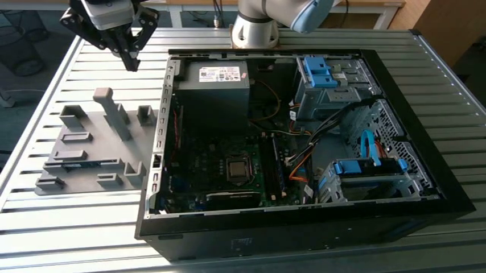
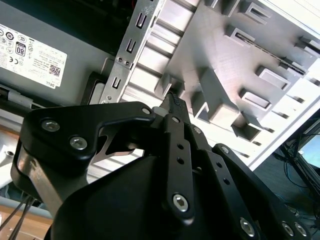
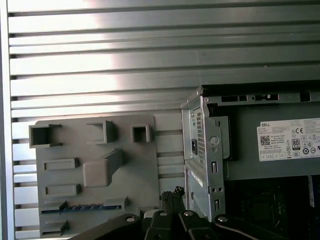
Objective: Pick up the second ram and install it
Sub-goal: 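Reach for the second ram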
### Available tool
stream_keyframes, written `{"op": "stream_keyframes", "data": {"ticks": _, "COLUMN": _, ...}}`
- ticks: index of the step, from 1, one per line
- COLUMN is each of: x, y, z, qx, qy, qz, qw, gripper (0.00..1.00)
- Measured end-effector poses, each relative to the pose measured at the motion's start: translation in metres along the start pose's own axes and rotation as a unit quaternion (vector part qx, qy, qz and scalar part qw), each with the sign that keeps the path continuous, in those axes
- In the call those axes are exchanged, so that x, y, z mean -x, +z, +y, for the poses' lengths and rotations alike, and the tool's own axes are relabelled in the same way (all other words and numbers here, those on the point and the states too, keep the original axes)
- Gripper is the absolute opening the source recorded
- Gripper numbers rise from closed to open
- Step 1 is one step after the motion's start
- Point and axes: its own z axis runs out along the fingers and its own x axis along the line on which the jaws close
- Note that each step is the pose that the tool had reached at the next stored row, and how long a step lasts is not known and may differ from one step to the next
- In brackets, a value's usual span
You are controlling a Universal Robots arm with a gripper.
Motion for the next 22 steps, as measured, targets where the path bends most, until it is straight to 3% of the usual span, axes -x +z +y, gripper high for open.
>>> {"op": "stream_keyframes", "data": {"ticks": 22, "x": -0.0058, "y": 0.0003, "z": -0.0004, "qx": 0.0, "qy": 0.0, "qz": 0.0, "qw": 1.0, "gripper": 0.11}}
